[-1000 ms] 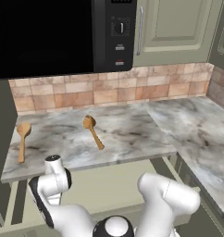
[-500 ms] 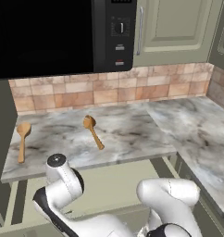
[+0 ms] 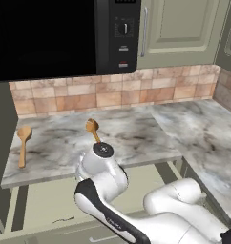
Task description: Organize the utensils by type. Pick up the wooden spoons from the counter and place them in the open cabinet. Then pick up the metallic utensils from the counter and place them in the open drawer.
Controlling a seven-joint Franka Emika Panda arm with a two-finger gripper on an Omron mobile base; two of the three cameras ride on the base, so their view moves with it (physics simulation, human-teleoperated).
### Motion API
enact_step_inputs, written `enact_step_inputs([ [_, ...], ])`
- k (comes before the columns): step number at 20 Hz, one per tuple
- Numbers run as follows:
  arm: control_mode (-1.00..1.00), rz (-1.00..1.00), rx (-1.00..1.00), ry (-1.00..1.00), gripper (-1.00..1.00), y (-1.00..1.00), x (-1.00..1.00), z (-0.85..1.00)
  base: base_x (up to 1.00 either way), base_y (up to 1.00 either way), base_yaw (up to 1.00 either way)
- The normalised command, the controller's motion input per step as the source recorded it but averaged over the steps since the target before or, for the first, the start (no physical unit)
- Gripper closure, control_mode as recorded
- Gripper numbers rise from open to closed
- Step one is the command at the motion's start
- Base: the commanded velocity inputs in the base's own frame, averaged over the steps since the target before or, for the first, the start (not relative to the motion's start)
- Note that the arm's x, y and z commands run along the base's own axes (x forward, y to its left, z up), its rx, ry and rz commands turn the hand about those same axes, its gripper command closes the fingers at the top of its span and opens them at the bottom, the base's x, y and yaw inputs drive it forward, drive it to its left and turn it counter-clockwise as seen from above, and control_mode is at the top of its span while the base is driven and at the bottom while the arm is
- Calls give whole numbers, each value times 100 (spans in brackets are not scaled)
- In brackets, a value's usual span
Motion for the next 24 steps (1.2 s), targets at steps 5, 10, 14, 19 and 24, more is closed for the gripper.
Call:
enact_step_inputs([
  [5, -100, 7, 12, 13, -100, -65, -35, 100, 0, 0, 0],
  [10, -100, 1, -1, 30, -100, -51, -5, 98, 0, 0, 0],
  [14, -100, -1, -16, 33, -100, -25, 6, 56, 0, 0, 0],
  [19, -100, -2, -35, 9, -100, -9, 32, 12, 0, 0, 0],
  [24, -100, 10, -31, 5, -100, -17, 42, 0, 0, 0, 0],
])
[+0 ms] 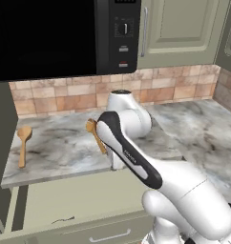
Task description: Organize the utensils by type. Pick up the wooden spoons from the counter and place them in the open cabinet. Then pick up the metallic utensils from the counter and place them in the open drawer.
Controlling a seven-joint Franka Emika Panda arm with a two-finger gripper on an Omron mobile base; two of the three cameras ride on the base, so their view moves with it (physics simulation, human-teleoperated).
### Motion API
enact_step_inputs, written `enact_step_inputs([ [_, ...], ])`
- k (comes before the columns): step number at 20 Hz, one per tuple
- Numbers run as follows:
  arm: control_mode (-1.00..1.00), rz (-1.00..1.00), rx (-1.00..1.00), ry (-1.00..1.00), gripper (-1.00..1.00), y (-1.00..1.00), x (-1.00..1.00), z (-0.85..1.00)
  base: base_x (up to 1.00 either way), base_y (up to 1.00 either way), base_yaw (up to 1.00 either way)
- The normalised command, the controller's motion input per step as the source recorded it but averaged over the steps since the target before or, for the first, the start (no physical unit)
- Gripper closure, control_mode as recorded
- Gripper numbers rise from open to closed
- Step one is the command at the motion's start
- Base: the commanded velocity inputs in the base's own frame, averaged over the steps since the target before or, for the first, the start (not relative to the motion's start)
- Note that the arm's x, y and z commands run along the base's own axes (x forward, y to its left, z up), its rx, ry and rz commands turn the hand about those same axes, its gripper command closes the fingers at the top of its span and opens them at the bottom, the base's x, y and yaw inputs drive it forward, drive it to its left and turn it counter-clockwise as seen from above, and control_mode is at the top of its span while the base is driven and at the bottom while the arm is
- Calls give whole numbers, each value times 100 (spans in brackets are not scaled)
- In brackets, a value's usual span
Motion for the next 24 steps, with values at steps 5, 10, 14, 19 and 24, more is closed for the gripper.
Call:
enact_step_inputs([
  [5, -100, -1, -13, -4, -100, -33, 31, 2, 0, 0, 0],
  [10, -100, -7, 0, -7, -100, -33, 41, 5, 0, 0, 0],
  [14, -100, 33, -1, -2, -100, -45, 28, 2, 0, 0, 0],
  [19, -100, 63, -4, 5, -100, -38, 12, 0, 0, 0, 0],
  [24, -100, 67, -6, 1, -100, -27, 0, 0, 0, 0, 0],
])
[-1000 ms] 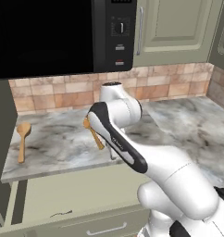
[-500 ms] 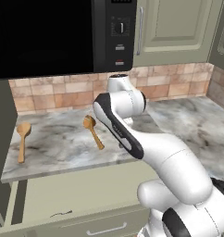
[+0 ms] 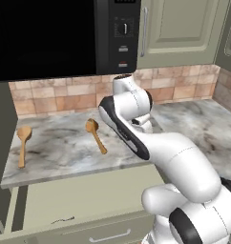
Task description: Organize the utensils by type. Pick up the wooden spoons from the counter and place them in the open cabinet. Then pick up the metallic utensils from the counter and place them in the open drawer.
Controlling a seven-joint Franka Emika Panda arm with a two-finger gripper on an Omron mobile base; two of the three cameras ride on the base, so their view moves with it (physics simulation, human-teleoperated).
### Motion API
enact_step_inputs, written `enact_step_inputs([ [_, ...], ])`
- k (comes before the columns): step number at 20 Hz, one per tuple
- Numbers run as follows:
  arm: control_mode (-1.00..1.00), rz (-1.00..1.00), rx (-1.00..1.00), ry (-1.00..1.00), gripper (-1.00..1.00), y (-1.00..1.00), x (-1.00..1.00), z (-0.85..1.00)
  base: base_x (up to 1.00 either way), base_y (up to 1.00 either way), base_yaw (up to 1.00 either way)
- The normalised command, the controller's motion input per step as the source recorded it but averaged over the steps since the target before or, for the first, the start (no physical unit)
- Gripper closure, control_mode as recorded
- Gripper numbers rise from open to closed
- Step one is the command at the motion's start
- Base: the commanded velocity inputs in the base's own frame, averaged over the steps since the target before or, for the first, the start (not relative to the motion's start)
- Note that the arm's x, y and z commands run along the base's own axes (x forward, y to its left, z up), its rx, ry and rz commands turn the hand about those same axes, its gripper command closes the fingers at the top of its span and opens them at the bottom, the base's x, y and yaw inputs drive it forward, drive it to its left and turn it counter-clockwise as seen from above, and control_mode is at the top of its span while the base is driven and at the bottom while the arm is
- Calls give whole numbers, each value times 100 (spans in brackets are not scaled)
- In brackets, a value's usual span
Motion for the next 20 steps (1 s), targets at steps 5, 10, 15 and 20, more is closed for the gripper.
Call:
enact_step_inputs([
  [5, -100, 61, -11, -2, -100, -17, 0, 0, 0, 0, 0],
  [10, -100, 39, -8, -14, -100, -1, 1, -3, 0, 0, 0],
  [15, -100, 30, 0, -29, -100, 0, 18, -3, 0, 0, 0],
  [20, -100, 26, 6, -11, -100, 0, 39, 0, 0, 0, 0],
])
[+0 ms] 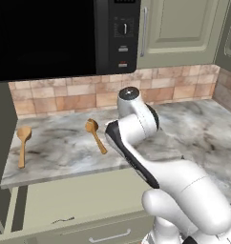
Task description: Organize the utensils by type. Pick up the wooden spoons from the counter and place them in the open cabinet. Then pick up the metallic utensils from the counter and place them in the open drawer.
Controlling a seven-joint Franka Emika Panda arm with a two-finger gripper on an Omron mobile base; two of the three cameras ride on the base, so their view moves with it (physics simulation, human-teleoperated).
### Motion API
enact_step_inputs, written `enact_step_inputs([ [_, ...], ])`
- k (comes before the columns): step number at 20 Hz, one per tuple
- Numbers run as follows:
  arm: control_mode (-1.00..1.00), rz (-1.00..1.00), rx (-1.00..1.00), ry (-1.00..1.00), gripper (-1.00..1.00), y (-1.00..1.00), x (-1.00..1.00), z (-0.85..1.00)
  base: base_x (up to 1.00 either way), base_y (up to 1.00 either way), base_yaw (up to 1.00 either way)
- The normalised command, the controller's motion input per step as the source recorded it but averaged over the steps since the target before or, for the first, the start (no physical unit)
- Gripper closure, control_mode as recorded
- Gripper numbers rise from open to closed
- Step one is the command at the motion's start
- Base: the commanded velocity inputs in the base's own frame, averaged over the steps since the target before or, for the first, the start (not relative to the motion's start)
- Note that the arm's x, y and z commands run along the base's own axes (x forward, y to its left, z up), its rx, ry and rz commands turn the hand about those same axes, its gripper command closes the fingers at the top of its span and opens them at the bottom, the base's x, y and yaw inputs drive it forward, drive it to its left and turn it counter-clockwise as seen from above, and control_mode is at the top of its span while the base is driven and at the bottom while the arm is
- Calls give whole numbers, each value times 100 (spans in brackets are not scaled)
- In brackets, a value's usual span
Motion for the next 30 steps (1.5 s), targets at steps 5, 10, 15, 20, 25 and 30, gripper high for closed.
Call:
enact_step_inputs([
  [5, -100, 26, 12, 6, -100, 0, 54, 0, 0, 0, 0],
  [10, -100, 24, 6, 8, -100, 0, 50, -4, 0, 0, 0],
  [15, -100, 21, 0, 1, -100, 0, 45, -17, 0, 0, 0],
  [20, -100, 16, 0, 3, -100, 22, 48, -44, 0, 0, 0],
  [25, -100, 11, 0, 2, -100, 29, 40, -41, 0, 0, 0],
  [30, -100, 4, 0, 1, -100, 31, 37, -30, 0, 0, 0],
])
